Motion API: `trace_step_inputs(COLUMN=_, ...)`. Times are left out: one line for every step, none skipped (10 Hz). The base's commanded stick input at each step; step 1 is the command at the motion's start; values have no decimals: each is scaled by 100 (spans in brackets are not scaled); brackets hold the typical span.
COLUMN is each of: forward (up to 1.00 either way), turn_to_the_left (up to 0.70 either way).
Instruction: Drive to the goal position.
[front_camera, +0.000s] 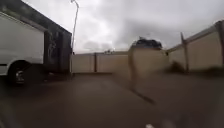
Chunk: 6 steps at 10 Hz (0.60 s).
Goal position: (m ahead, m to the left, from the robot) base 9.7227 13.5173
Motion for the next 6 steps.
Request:
trace_step_inputs(forward=50, turn_to_the_left=2)
trace_step_inputs(forward=50, turn_to_the_left=2)
trace_step_inputs(forward=50, turn_to_the_left=2)
trace_step_inputs(forward=50, turn_to_the_left=2)
trace_step_inputs(forward=50, turn_to_the_left=2)
trace_step_inputs(forward=50, turn_to_the_left=2)
